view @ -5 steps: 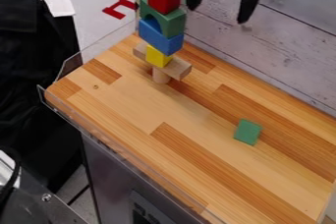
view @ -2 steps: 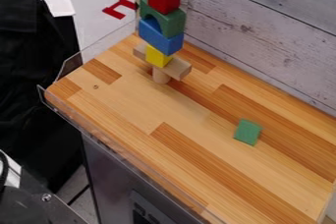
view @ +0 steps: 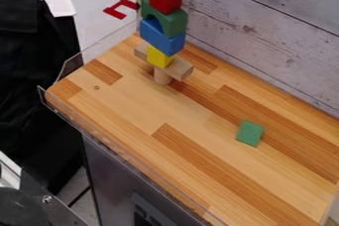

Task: Putting the red cube to the right of the table

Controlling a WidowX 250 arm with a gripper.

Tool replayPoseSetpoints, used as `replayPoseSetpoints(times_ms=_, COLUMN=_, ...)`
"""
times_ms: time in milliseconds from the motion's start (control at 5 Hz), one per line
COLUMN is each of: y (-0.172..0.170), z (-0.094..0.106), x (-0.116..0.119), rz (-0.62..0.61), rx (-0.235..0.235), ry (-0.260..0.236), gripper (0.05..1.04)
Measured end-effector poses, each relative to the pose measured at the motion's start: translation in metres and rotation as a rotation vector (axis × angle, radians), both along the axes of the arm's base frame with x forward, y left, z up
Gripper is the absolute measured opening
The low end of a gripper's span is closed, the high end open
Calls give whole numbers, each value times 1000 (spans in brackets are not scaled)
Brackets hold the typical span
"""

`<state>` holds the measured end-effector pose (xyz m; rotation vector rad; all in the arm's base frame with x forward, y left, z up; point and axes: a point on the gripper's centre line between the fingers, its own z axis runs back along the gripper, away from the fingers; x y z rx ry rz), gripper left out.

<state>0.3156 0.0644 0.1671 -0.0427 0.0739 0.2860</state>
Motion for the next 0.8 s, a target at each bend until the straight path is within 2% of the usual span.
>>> replayPoseSetpoints(times_ms=400, y=3, z=-11, x=1, rz=-4, rx=-1, ry=37, gripper=998)
replayPoseSetpoints(times_ms=800, y=0, z=-38, x=-5, rz=-3, rx=-27, ry=129, gripper=969)
